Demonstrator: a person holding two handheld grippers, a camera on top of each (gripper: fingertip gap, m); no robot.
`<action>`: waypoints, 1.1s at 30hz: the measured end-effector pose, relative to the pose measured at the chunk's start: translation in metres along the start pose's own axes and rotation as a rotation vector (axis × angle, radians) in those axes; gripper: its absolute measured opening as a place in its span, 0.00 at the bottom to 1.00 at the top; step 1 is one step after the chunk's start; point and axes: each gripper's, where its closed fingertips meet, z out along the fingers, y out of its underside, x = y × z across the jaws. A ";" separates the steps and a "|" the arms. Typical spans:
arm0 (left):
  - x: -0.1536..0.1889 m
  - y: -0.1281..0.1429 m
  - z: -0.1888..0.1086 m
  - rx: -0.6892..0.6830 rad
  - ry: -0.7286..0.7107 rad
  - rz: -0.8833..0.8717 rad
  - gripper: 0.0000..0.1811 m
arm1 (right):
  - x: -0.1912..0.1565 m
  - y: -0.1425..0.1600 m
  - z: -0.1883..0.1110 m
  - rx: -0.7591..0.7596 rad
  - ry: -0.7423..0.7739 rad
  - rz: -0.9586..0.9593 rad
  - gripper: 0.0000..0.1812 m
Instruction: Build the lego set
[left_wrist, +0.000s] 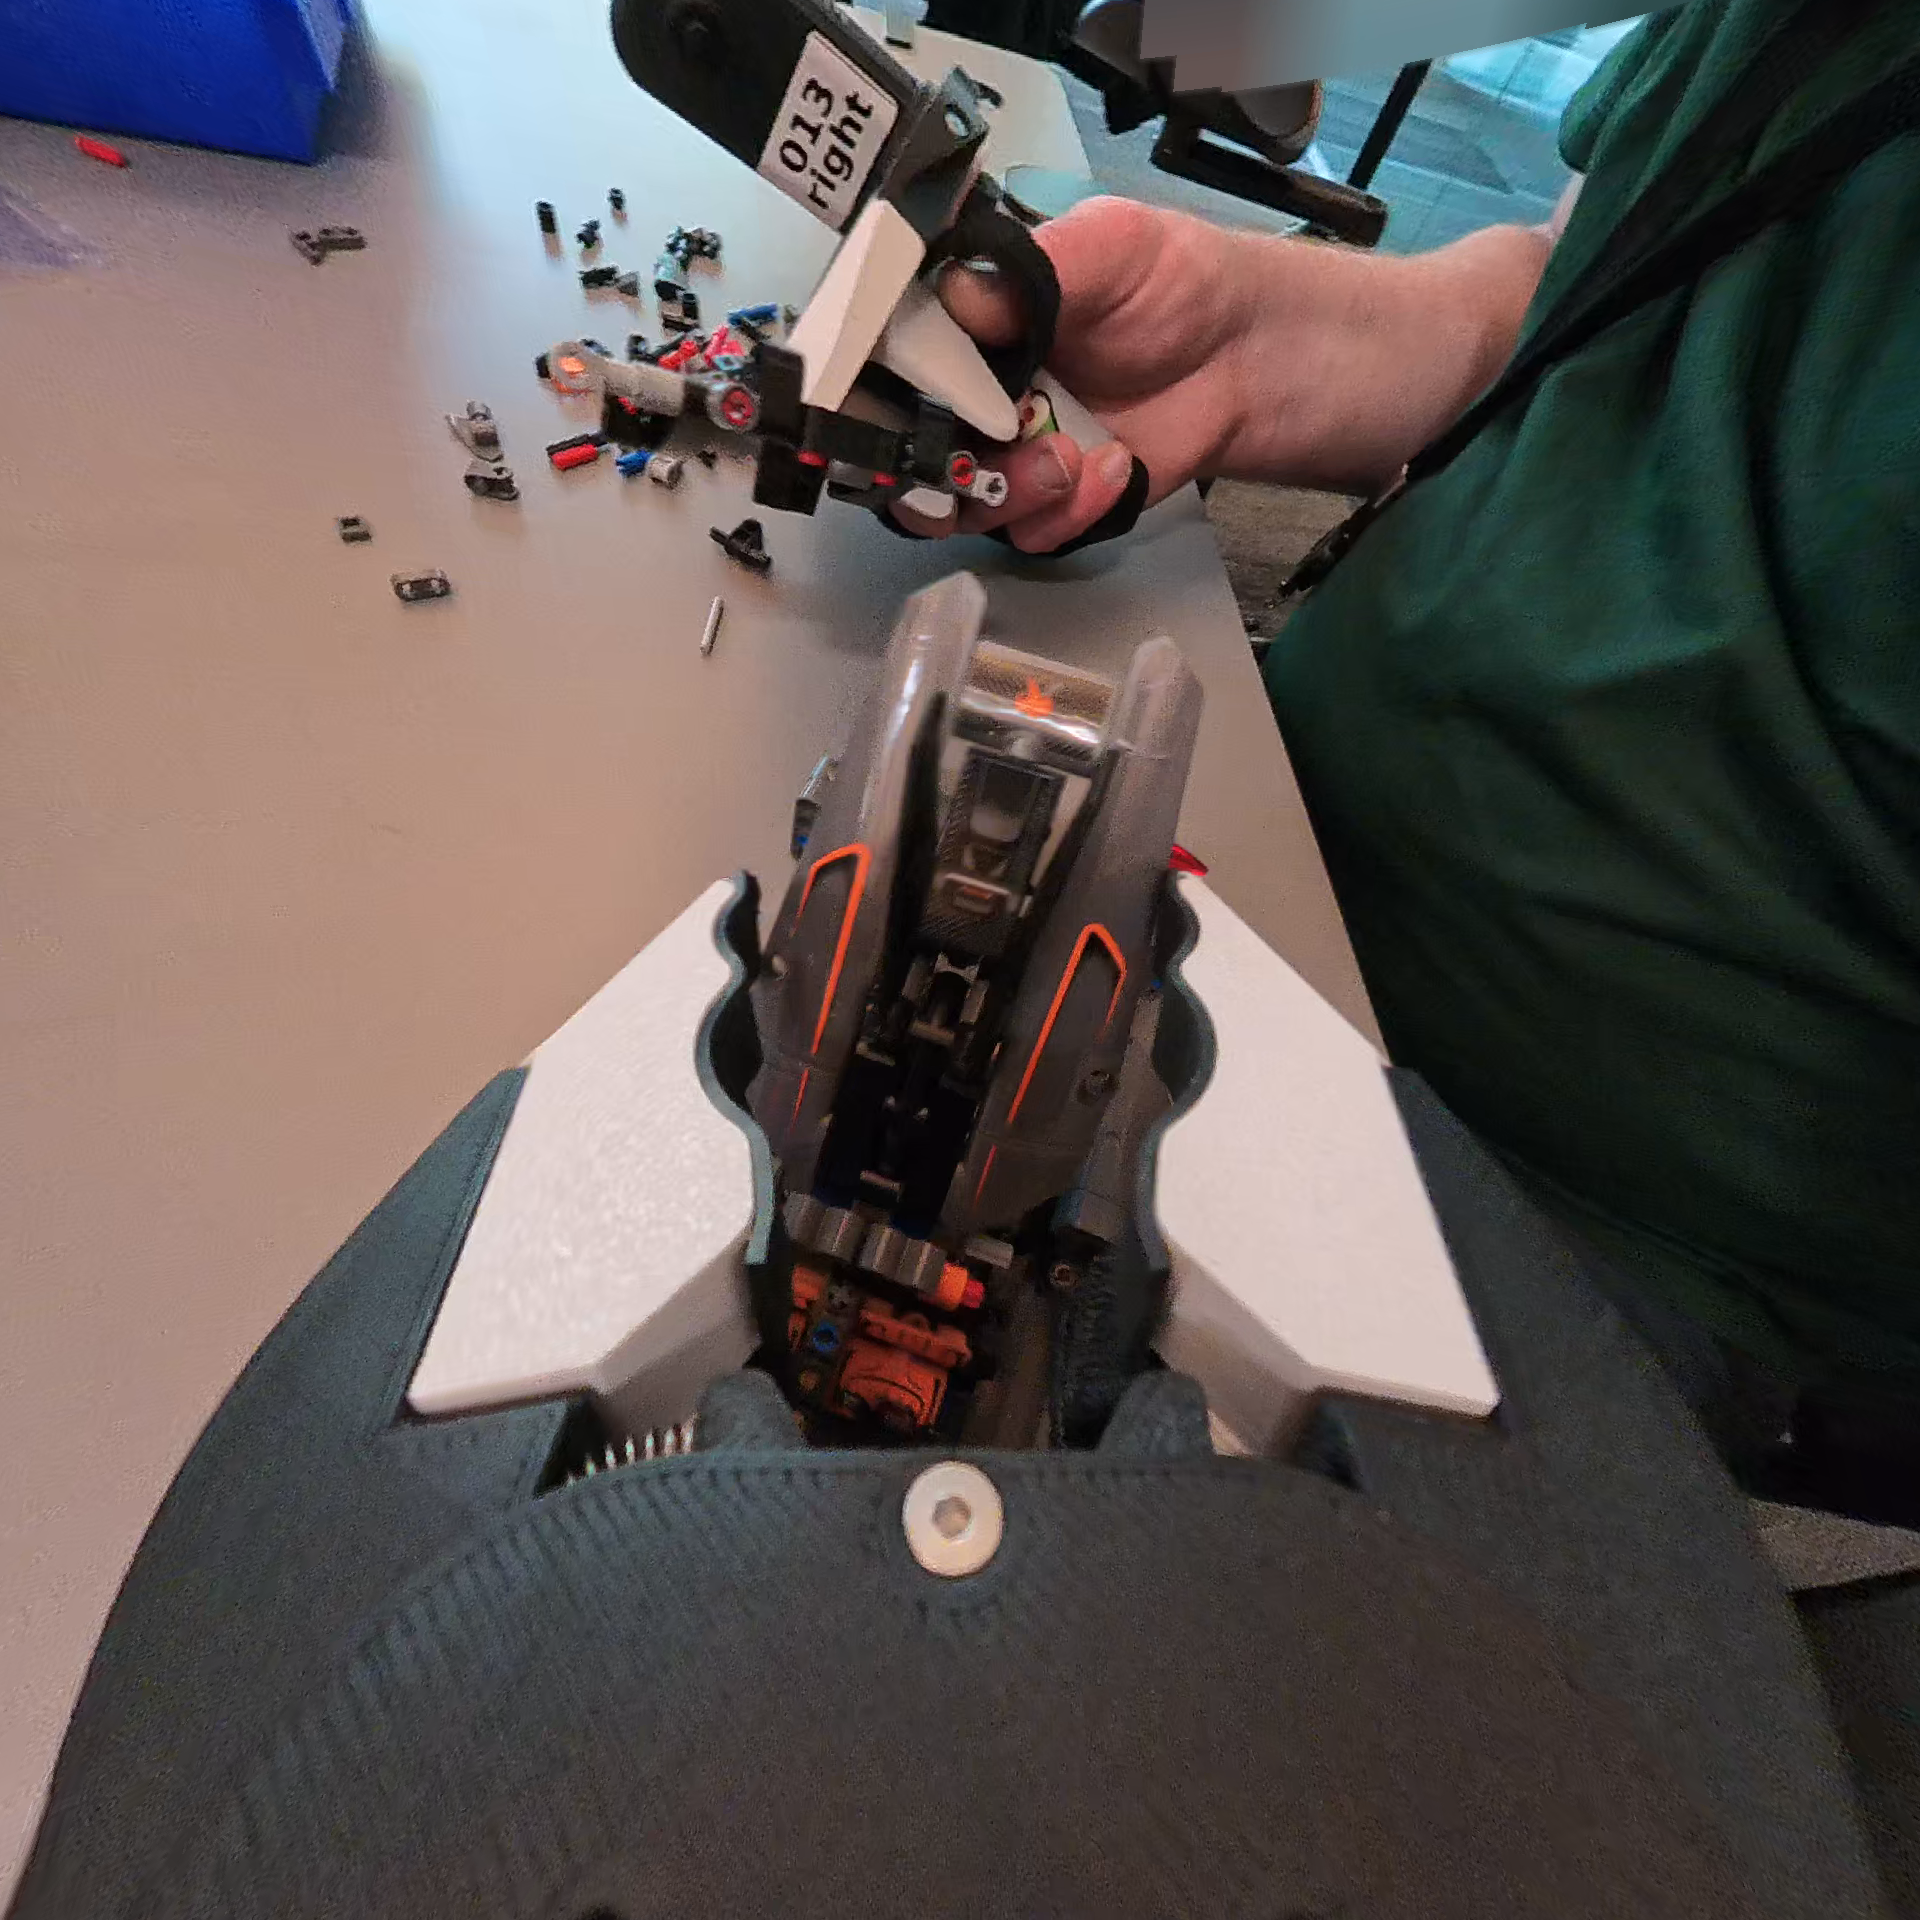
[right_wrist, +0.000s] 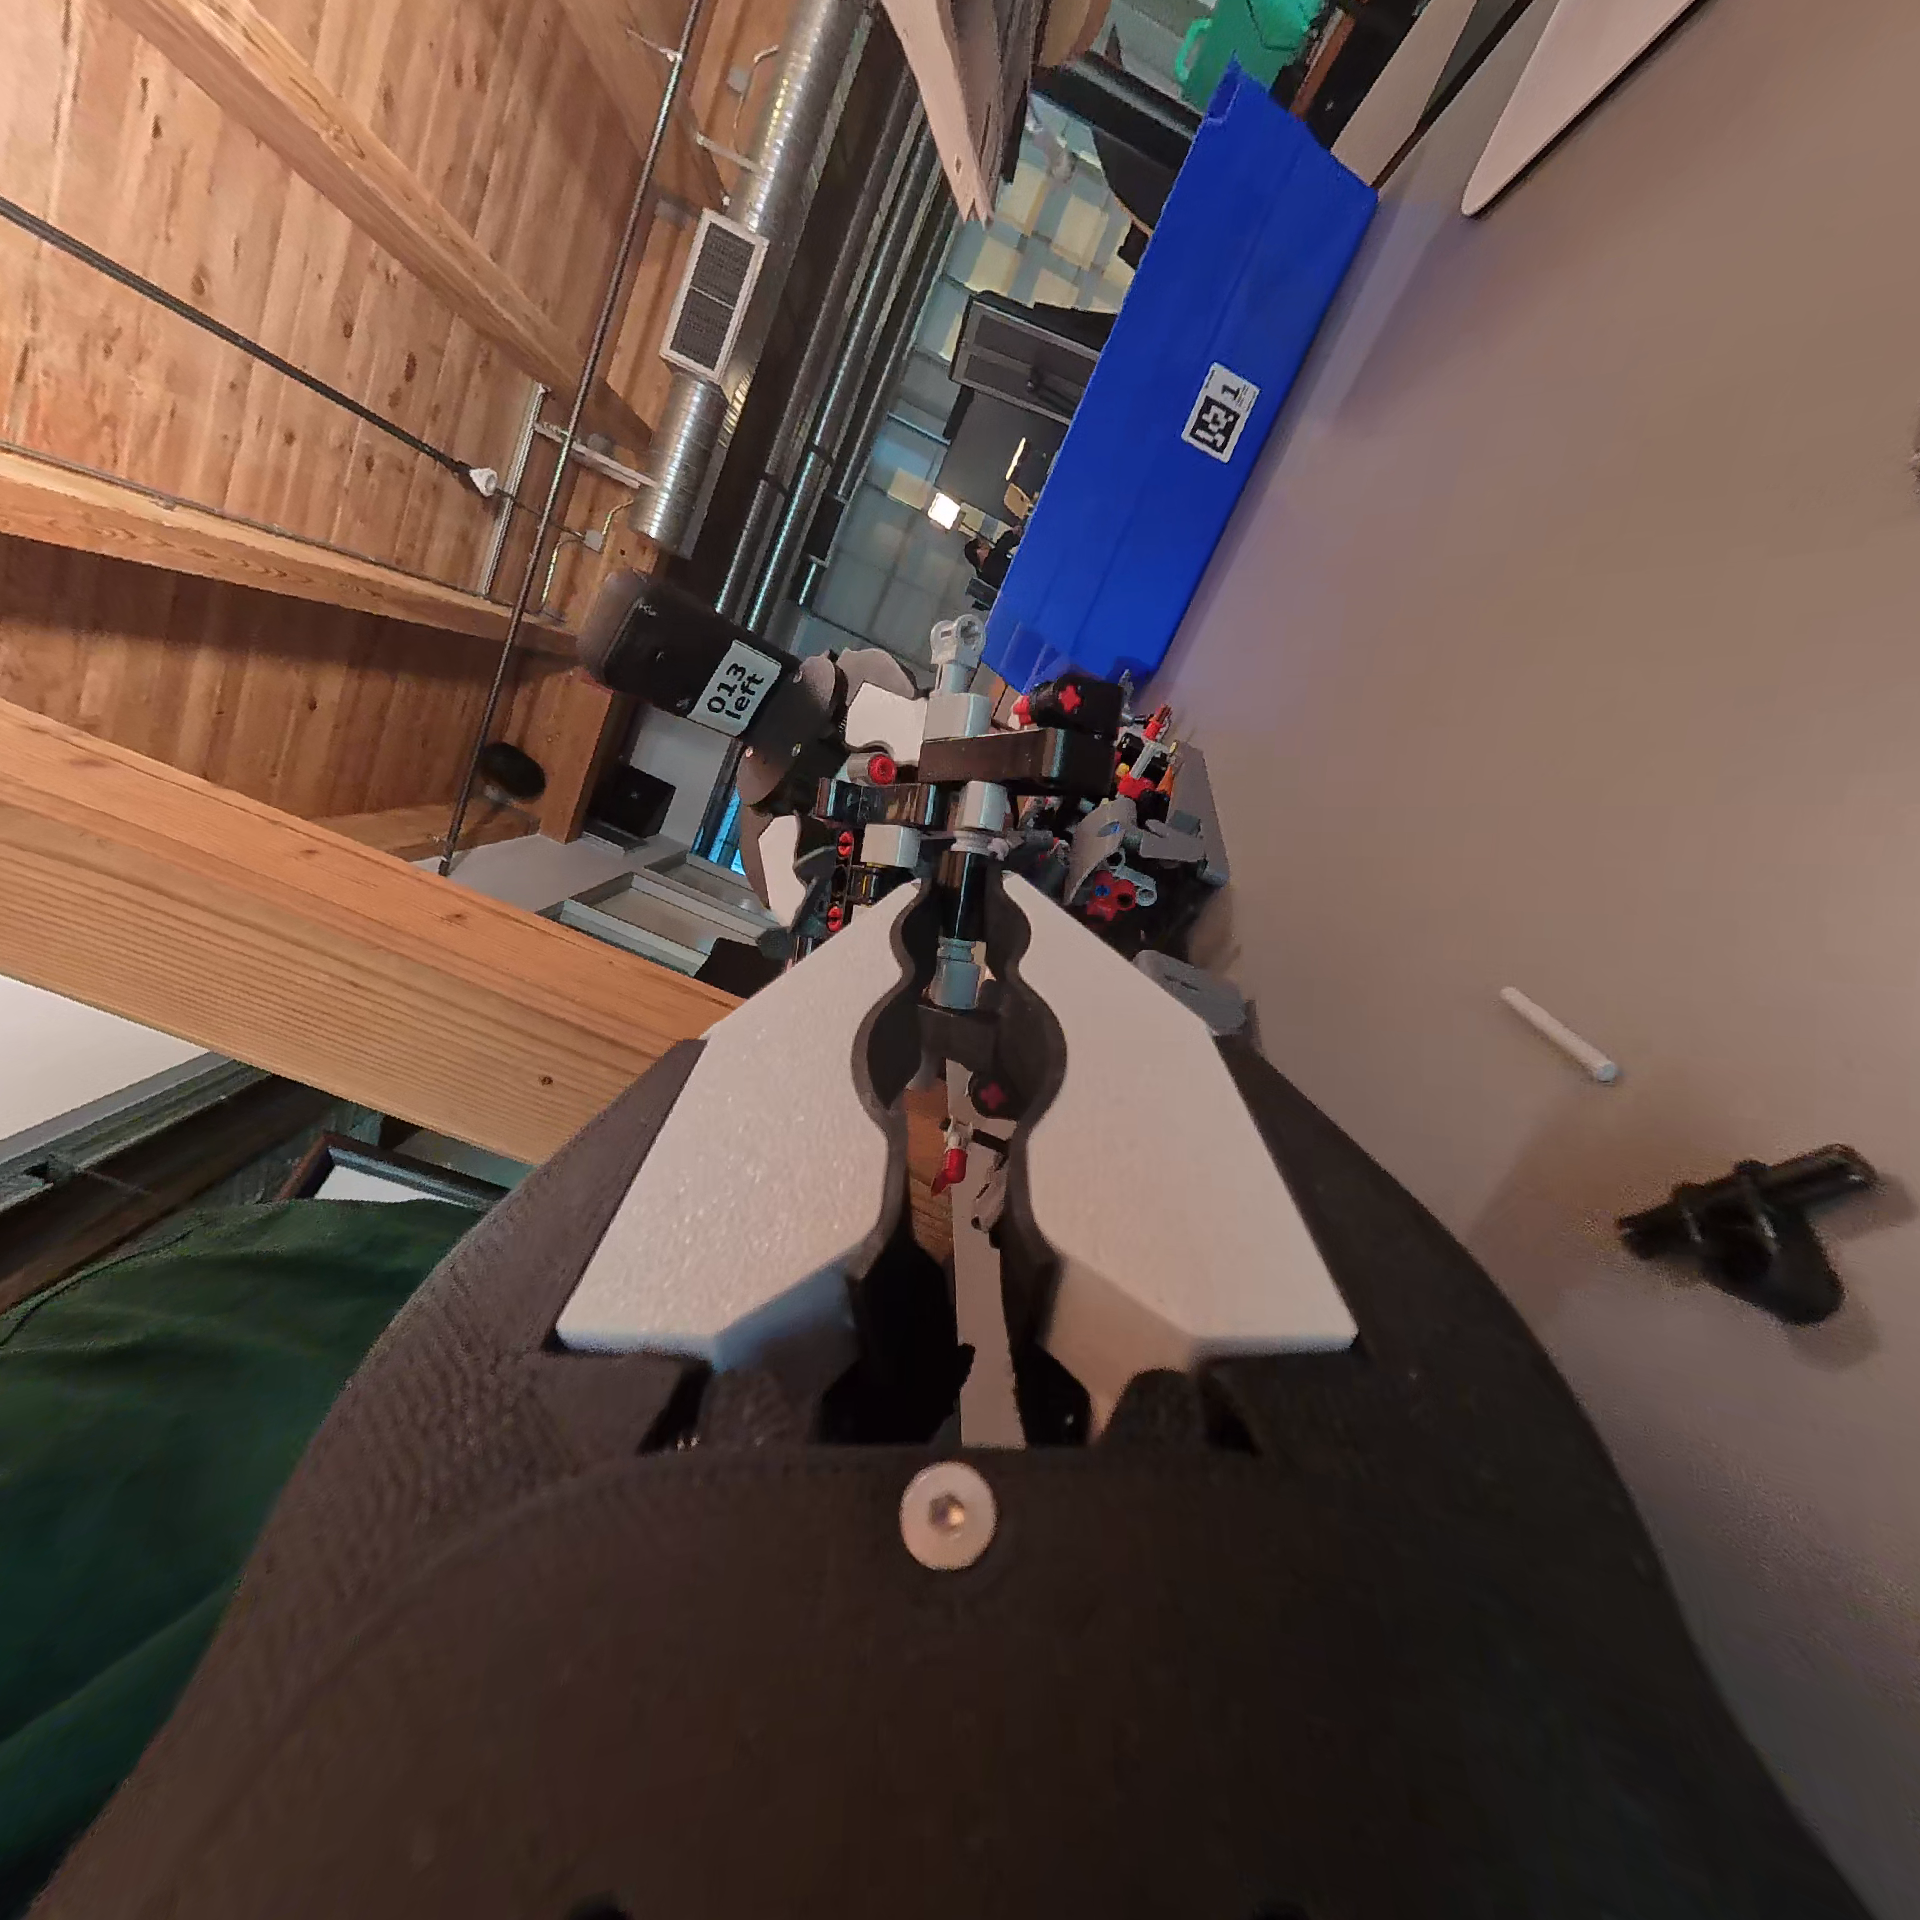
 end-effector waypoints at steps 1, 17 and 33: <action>-0.001 0.001 -0.002 -0.008 -0.026 -0.013 0.44 | -0.002 0.002 0.001 -0.003 -0.006 -0.005 0.03; 0.078 -0.087 0.012 0.351 -0.582 -0.114 0.28 | -0.076 0.041 0.006 -0.038 -0.079 -0.407 0.04; 0.120 -0.071 0.049 0.752 -0.390 -0.383 0.09 | -0.108 0.103 0.005 -0.165 -0.111 -0.658 0.03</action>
